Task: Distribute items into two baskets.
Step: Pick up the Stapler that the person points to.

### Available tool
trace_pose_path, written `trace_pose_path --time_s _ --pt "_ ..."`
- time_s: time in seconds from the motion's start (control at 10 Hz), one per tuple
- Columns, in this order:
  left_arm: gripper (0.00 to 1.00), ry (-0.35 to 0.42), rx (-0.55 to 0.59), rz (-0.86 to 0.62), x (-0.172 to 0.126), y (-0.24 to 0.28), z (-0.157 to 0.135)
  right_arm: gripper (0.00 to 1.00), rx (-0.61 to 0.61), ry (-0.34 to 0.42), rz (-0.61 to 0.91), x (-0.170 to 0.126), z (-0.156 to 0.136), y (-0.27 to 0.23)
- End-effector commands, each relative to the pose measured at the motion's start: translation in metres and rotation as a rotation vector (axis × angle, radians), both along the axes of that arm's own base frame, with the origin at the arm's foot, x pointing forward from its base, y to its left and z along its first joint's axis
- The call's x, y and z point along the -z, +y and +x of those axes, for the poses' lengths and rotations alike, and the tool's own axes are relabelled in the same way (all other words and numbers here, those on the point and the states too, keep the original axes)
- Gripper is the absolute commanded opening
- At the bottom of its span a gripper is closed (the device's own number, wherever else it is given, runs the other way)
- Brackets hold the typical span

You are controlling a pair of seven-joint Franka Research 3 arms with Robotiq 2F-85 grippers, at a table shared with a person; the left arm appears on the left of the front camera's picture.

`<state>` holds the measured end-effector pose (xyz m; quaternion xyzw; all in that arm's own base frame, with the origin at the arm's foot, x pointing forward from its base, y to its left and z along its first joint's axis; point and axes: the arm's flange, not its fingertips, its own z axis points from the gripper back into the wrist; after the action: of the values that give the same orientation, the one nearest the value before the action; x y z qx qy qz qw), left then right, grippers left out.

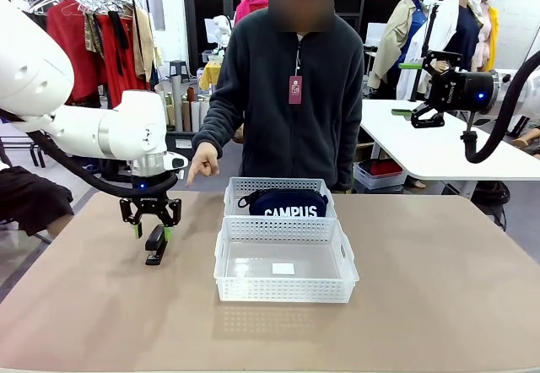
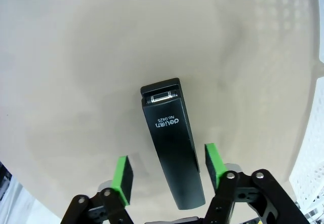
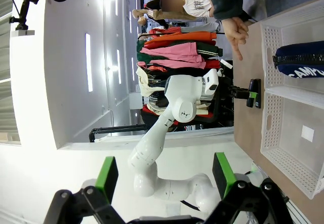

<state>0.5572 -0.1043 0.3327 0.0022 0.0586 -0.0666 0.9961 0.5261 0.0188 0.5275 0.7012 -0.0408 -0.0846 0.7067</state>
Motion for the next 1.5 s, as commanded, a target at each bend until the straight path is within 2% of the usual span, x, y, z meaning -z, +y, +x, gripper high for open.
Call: trace_pose_path --time_s 0.0,0.1,0.2,0.7,1.0,1.4 --pt "0.24 -0.009 -0.007 -0.021 -0.001 0.004 -0.005 1.0 0.018 0.001 0.011 -0.001 -0.002 0.001" --pt "0.05 -0.008 -0.009 -0.021 -0.001 0.002 -0.006 1.0 0.018 0.001 0.011 -0.001 -0.002 0.001" --pt "0.0 -0.008 -0.008 -0.019 -0.001 0.003 -0.006 1.0 0.018 0.001 0.011 -0.001 -0.002 0.001" --pt "0.0 -0.029 -0.007 -0.009 -0.013 0.003 -0.014 1.0 0.018 0.001 0.011 -0.001 -0.002 0.001" --pt "0.0 -0.043 -0.041 0.005 -0.061 0.021 -0.019 1.0 0.018 0.001 0.011 -0.001 -0.002 0.001" --pt "0.0 -0.076 0.054 0.036 -0.135 0.032 -0.03 1.0 0.018 0.001 0.011 -0.001 -0.002 0.001"
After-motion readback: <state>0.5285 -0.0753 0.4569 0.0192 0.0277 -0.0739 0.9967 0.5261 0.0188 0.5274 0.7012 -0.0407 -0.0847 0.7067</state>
